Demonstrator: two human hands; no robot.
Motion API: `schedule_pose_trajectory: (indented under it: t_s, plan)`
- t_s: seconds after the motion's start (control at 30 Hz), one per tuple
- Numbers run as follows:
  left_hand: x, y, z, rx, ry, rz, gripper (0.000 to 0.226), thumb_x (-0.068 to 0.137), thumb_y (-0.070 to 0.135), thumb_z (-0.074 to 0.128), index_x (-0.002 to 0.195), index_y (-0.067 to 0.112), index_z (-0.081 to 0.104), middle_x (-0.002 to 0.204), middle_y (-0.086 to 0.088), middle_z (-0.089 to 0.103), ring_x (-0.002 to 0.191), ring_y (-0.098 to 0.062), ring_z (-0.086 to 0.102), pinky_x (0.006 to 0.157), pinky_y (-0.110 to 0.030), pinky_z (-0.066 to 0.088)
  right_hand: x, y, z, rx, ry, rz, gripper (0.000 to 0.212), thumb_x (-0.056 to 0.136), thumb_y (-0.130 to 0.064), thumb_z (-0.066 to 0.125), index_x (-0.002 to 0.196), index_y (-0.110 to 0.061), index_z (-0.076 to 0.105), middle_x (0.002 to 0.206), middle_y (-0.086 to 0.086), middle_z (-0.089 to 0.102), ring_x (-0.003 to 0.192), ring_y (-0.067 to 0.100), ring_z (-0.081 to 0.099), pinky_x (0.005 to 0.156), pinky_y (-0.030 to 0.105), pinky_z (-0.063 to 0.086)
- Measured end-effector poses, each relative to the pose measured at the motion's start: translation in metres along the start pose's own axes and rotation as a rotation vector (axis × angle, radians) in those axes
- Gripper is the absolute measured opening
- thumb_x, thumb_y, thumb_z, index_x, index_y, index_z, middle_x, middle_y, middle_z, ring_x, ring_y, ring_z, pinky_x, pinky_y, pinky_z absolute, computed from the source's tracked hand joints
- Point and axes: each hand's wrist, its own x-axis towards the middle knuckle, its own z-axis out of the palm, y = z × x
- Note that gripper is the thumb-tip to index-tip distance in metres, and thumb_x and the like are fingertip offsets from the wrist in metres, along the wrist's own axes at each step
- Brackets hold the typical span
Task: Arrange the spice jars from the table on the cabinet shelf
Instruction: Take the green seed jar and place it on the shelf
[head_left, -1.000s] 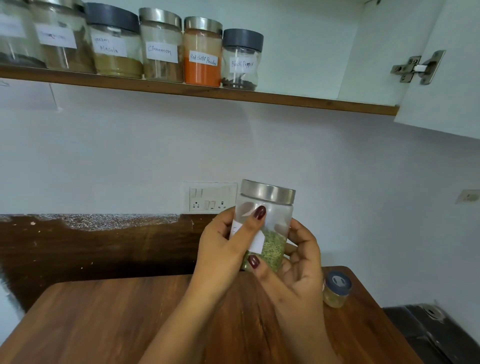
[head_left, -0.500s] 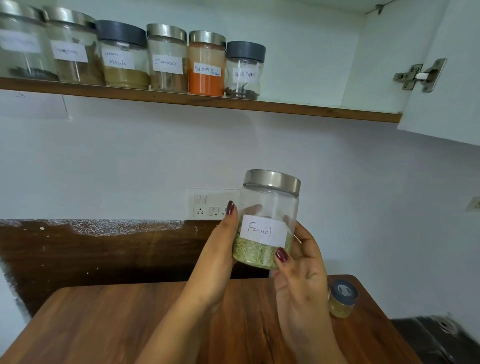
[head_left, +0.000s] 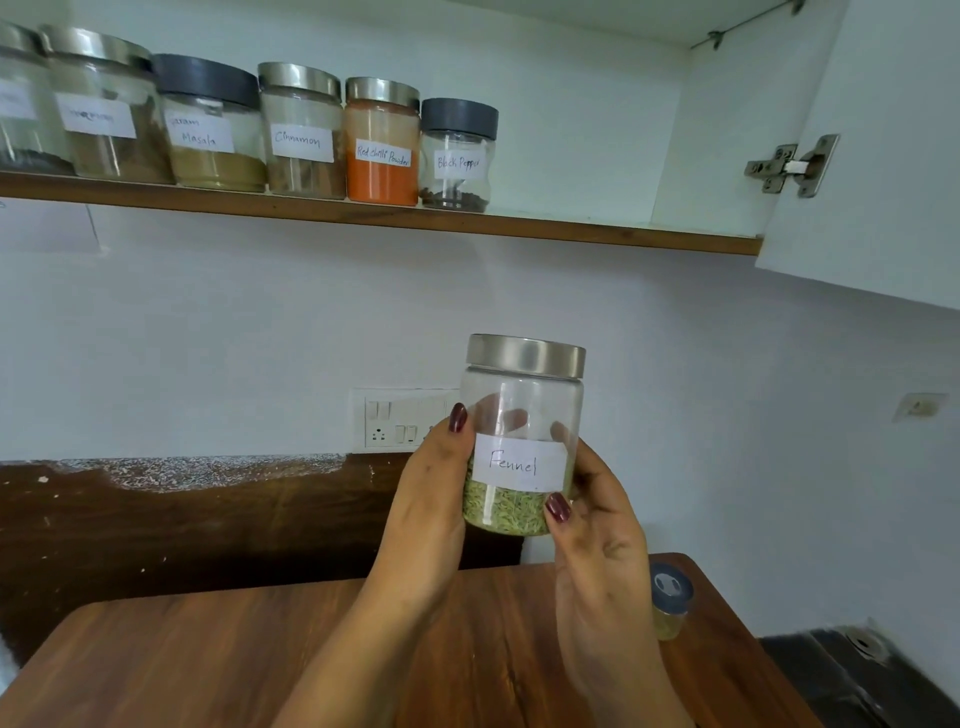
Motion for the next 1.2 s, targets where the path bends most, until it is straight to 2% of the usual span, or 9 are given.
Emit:
schedule_pose_trajectory:
  t_s: [0.13, 0.3, 0.47, 0.6, 0.7, 0.93, 1.03, 1.1, 1.2]
  plan:
    - [0.001, -0.001, 0.002, 0.069, 0.009, 0.012, 0.051, 0.095, 0.051, 0.031, 0.120, 0.027, 0.068, 0.116, 0.000, 0.072, 0.111, -0.016, 0.067, 0.100, -0.049, 0.051, 0.000, -0.001, -0.002, -0.053, -0.033, 0.002, 0.096, 0.054, -0.048, 0.090, 0.133, -0.011, 0.048, 0.119, -0.005, 0.069, 0.111, 0.014, 0.066, 0.082, 0.024, 0.056]
    - [0.003, -0.003, 0.002, 0.063, 0.014, 0.009, 0.043, 0.107, 0.041, 0.031, 0.118, 0.023, 0.068, 0.112, -0.002, 0.074, 0.107, -0.015, 0.069, 0.096, -0.050, 0.053, 0.000, 0.001, -0.006, -0.063, -0.029, 0.003, 0.097, 0.055, -0.037, 0.092, 0.137, -0.011, 0.046, 0.122, 0.003, 0.067, 0.114, 0.020, 0.065, 0.082, 0.026, 0.056]
    - [0.004, -0.005, -0.002, 0.092, -0.004, 0.018, 0.041, 0.107, 0.037, 0.031, 0.122, 0.022, 0.066, 0.111, 0.004, 0.074, 0.105, -0.008, 0.069, 0.086, -0.023, 0.057, 0.001, 0.003, -0.006, -0.082, -0.024, 0.000, 0.094, 0.056, -0.029, 0.091, 0.137, -0.010, 0.047, 0.122, 0.004, 0.067, 0.113, 0.019, 0.065, 0.081, 0.025, 0.057]
    - [0.005, -0.006, -0.007, 0.165, -0.002, 0.045, 0.034, 0.108, 0.020, 0.034, 0.121, 0.025, 0.065, 0.106, 0.015, 0.073, 0.098, 0.004, 0.067, 0.075, -0.010, 0.052, 0.000, 0.004, -0.002, -0.093, -0.007, -0.007, 0.094, 0.054, -0.026, 0.091, 0.136, -0.010, 0.047, 0.121, 0.001, 0.068, 0.112, 0.017, 0.066, 0.080, 0.024, 0.057]
    - [0.004, -0.007, -0.009, 0.120, -0.011, 0.037, 0.036, 0.105, 0.030, 0.033, 0.122, 0.025, 0.065, 0.108, 0.013, 0.073, 0.102, 0.000, 0.067, 0.083, -0.018, 0.056, -0.002, 0.004, 0.002, -0.101, 0.011, -0.008, 0.100, 0.053, -0.039, 0.092, 0.137, -0.010, 0.047, 0.124, 0.004, 0.067, 0.115, 0.019, 0.064, 0.083, 0.026, 0.056]
    - [0.000, -0.011, -0.017, 0.063, -0.053, 0.008, 0.040, 0.106, 0.032, 0.030, 0.128, 0.023, 0.062, 0.114, 0.006, 0.072, 0.107, -0.004, 0.067, 0.091, -0.023, 0.056, -0.013, 0.008, 0.009, -0.132, 0.058, -0.033, 0.086, 0.058, -0.022, 0.087, 0.134, -0.012, 0.049, 0.122, 0.002, 0.068, 0.113, 0.017, 0.066, 0.082, 0.024, 0.056]
    - [-0.004, -0.012, -0.021, 0.037, -0.084, -0.009, 0.038, 0.105, 0.039, 0.035, 0.127, 0.025, 0.063, 0.115, 0.009, 0.072, 0.110, -0.003, 0.066, 0.090, -0.022, 0.054, -0.021, 0.008, 0.014, -0.143, 0.081, -0.018, 0.095, 0.052, -0.040, 0.092, 0.133, -0.014, 0.050, 0.118, -0.002, 0.070, 0.110, 0.015, 0.067, 0.080, 0.022, 0.056]
    - [-0.006, -0.014, -0.021, 0.005, -0.094, -0.039, 0.046, 0.100, 0.051, 0.035, 0.123, 0.025, 0.065, 0.114, 0.009, 0.073, 0.109, -0.003, 0.066, 0.093, -0.024, 0.052, -0.027, 0.008, 0.016, -0.137, 0.095, -0.009, 0.098, 0.051, -0.045, 0.092, 0.135, -0.015, 0.050, 0.118, -0.001, 0.069, 0.109, 0.017, 0.067, 0.081, 0.024, 0.057]
    - [-0.009, -0.017, -0.019, -0.055, -0.099, -0.092, 0.054, 0.093, 0.063, 0.041, 0.123, 0.026, 0.067, 0.117, 0.001, 0.072, 0.113, -0.014, 0.067, 0.099, -0.040, 0.050, -0.032, 0.008, 0.013, -0.127, 0.100, 0.001, 0.099, 0.051, -0.043, 0.092, 0.136, -0.015, 0.050, 0.119, 0.000, 0.069, 0.110, 0.016, 0.067, 0.081, 0.025, 0.057]
